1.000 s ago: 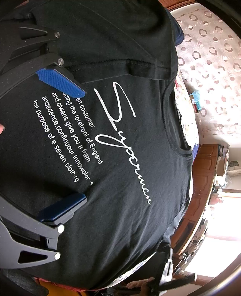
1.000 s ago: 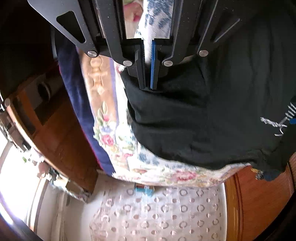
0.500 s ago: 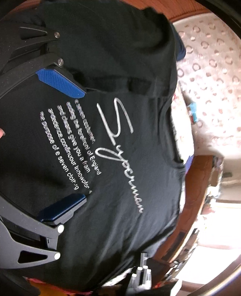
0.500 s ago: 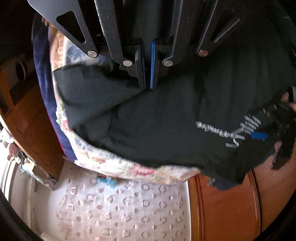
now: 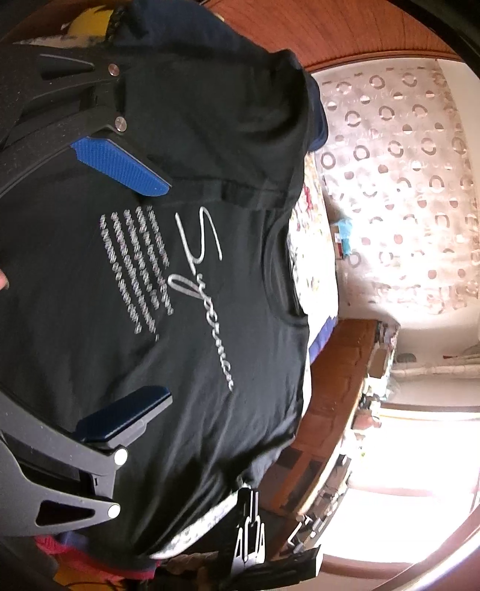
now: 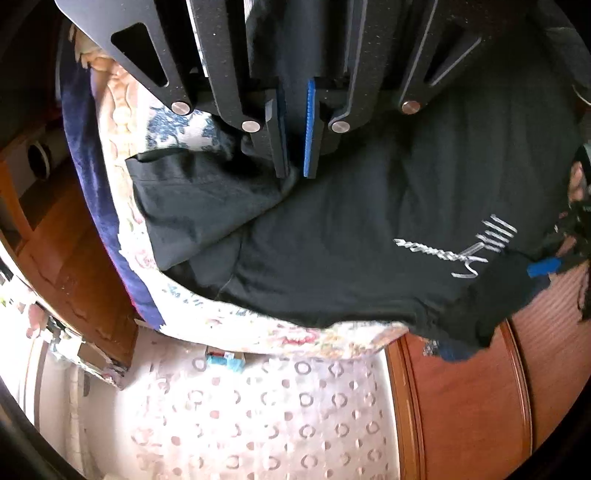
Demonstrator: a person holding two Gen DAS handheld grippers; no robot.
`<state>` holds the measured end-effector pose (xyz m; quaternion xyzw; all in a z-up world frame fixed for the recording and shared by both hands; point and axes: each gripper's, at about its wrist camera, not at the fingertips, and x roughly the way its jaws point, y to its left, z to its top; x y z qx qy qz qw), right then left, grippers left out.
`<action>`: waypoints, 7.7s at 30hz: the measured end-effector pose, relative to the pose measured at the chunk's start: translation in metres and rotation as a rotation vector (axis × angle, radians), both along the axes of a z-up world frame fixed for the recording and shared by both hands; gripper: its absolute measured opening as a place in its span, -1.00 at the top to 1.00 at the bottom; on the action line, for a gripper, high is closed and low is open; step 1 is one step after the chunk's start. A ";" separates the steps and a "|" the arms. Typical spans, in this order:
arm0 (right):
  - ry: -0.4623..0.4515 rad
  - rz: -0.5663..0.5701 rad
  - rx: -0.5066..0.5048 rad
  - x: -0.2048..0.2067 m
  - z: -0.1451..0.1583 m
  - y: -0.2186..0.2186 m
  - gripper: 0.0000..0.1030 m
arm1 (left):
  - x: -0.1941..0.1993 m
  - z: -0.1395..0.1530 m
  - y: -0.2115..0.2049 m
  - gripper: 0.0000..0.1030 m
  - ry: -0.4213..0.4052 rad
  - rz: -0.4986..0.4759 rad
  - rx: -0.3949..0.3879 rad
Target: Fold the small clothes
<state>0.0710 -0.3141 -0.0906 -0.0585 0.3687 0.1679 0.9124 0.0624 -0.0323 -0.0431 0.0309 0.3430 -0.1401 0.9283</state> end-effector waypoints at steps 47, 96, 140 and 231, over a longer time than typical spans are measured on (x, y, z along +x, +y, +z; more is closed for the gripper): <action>-0.184 -0.033 -0.122 0.027 0.024 -0.017 0.94 | -0.015 0.000 -0.009 -1.00 -0.024 -0.012 -0.061; 0.046 0.212 -0.027 -0.007 -0.003 0.090 0.82 | -0.014 -0.001 0.005 -1.00 -0.013 0.021 -0.062; 0.062 -0.124 -0.003 0.009 -0.024 0.008 0.10 | 0.103 -0.013 -0.153 0.28 0.137 -0.312 0.029; -0.030 -0.099 0.022 0.044 0.016 0.018 0.07 | 0.142 0.038 0.174 -0.30 0.025 0.253 -0.011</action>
